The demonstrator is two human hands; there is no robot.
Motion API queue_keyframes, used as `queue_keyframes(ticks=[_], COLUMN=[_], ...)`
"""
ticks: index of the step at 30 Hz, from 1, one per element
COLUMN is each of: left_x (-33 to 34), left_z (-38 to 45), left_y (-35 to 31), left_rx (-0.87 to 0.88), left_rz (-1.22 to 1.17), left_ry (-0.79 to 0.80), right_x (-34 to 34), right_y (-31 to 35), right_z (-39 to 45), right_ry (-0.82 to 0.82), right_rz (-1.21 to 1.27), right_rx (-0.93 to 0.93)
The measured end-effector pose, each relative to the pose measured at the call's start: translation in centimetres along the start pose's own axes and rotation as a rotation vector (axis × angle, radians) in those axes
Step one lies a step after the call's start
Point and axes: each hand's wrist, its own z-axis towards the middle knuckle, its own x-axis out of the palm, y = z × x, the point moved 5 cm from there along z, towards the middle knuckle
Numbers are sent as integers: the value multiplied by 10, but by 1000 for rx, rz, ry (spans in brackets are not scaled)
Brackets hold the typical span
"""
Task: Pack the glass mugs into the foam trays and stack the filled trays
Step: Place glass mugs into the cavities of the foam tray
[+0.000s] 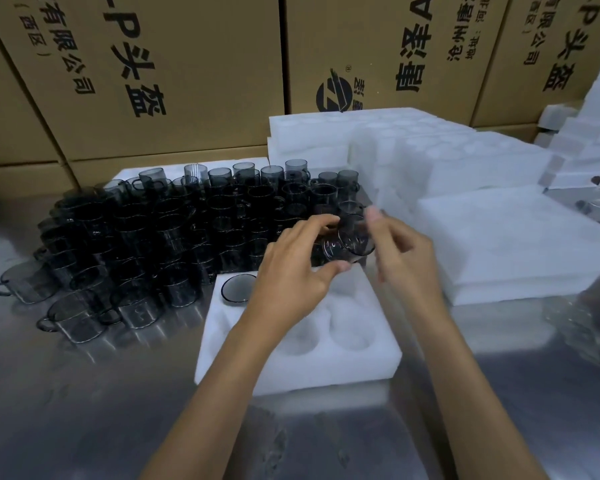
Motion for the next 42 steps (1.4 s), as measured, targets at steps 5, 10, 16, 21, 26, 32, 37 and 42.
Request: queue_keyframes(ticks=[5, 10, 16, 21, 26, 32, 37, 42], left_x=[2, 7, 5, 6, 8, 7, 10, 14], left_z=[-5, -13, -13, -15, -15, -15, -19, -21], left_y=[23, 30, 33, 29, 33, 31, 28, 29], left_rx=[-158, -190, -211, -212, -174, -165, -167, -180], left_rz=[-284, -335, -287, -275, -186, -203, -203, -61], left_ry=[297, 424, 274, 220, 221, 247, 271, 298], right_x=[-13, -5, -5, -7, -4, -2, -4, -1], right_y=[-10, -19, -19, -18, -24, -24, -19, -19], right_z=[10, 7, 3, 4, 3, 0, 2, 0], right_ry=[75, 235, 277, 305, 378, 416, 355, 411], right_rz=[-122, -216, -138, -175, -254, -233, -160, -131], right_rx=[45, 138, 147, 157, 237, 313, 282, 220])
